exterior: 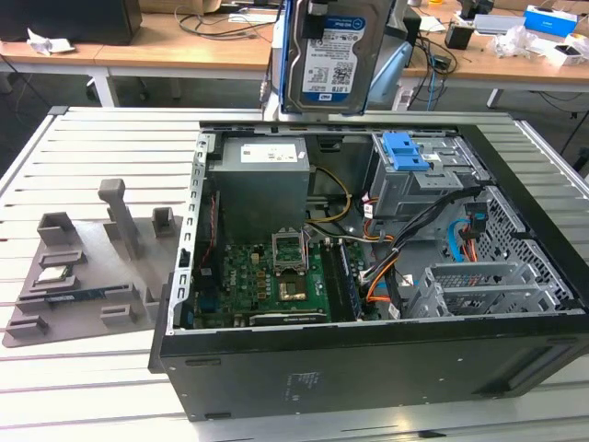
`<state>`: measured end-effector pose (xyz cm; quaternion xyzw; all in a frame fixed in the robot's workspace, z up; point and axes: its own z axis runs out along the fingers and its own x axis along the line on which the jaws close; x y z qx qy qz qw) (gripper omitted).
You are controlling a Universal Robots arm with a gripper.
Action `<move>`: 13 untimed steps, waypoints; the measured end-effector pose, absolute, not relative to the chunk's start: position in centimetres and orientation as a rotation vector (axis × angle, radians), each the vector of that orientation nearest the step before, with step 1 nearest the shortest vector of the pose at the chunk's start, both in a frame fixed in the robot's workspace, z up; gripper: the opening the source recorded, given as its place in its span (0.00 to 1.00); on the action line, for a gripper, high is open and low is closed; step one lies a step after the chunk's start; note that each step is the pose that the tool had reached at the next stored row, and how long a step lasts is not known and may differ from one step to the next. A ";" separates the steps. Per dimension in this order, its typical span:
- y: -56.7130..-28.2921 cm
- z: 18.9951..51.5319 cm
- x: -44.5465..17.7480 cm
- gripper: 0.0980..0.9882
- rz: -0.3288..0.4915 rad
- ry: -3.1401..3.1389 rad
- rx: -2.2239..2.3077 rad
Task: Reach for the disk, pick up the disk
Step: 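Pick up the disk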
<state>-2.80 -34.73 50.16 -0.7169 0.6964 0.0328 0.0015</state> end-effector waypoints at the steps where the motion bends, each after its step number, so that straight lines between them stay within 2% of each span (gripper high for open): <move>1: -34.9 50.0 -2.7 0.31 0.109 2.183 -2.247; 13: -35.6 47.6 -0.7 0.31 0.134 2.173 -2.236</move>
